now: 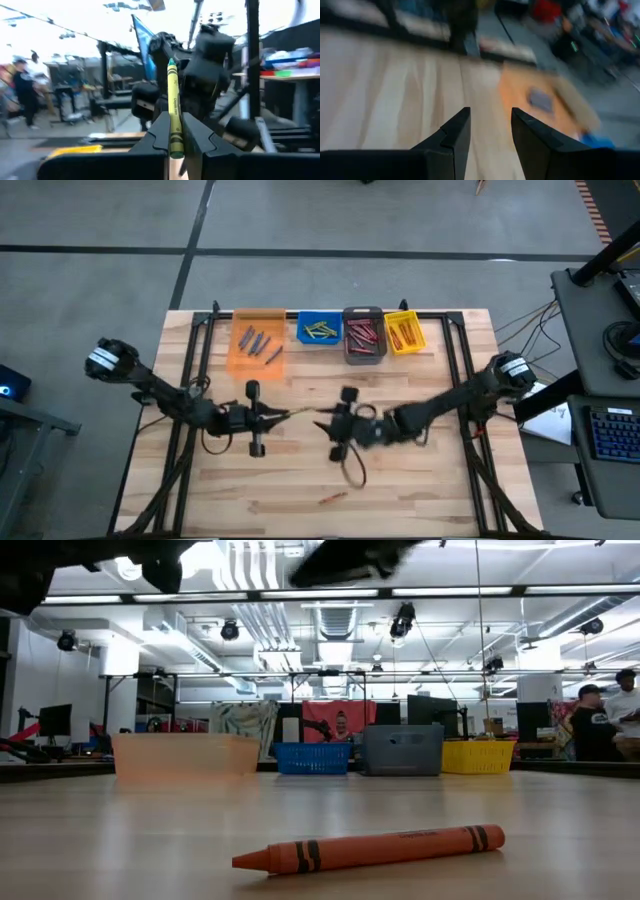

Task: Sort crayons
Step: Put the green crayon into the blue bin

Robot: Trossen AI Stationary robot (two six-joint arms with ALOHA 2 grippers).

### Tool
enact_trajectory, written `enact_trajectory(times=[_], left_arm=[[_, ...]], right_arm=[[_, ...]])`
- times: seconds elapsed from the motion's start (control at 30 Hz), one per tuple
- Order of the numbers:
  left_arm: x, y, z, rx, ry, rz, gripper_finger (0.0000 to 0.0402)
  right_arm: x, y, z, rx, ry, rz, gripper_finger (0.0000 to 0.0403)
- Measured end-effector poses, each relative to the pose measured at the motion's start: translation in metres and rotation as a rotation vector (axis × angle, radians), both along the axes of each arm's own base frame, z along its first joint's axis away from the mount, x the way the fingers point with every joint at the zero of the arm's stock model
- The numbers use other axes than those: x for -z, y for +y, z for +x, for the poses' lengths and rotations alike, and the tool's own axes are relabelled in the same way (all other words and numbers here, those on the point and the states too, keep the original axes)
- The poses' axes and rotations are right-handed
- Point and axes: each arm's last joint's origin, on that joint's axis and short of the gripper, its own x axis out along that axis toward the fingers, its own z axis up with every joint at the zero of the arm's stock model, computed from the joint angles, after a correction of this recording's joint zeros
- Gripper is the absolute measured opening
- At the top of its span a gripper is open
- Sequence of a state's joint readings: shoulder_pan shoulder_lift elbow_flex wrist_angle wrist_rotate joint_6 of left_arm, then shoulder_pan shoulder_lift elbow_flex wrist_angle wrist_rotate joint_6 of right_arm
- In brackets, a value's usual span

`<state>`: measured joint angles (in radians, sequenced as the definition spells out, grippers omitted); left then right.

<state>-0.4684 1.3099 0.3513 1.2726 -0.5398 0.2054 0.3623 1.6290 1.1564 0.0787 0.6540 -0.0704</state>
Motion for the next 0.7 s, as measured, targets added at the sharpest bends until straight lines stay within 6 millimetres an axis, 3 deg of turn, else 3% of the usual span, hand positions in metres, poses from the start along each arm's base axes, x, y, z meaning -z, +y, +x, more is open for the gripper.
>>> enact_trajectory(times=[0.2,0.4,0.53,0.7], left_arm=[[-0.009,0.017,-0.003,-0.089,-0.102,0.069,0.0000],[-0.009,0.029,-0.002,-0.149,-0.105,0.091,0.0000],[-0.007,0.033,0.000,-0.169,-0.096,0.097,0.0000],[-0.010,0.033,0.001,-0.183,-0.108,0.077,0.0000]], right_arm=[[-0.030,-0.063,0.026,-0.177,-0.248,0.041,0.0132],[-0.047,-0.110,0.032,-0.448,-0.427,0.193,0.0132],[-0.050,-0.124,0.032,-0.506,-0.461,0.210,0.0132],[-0.057,-0.122,0.033,-0.545,-0.475,0.191,0.0132]])
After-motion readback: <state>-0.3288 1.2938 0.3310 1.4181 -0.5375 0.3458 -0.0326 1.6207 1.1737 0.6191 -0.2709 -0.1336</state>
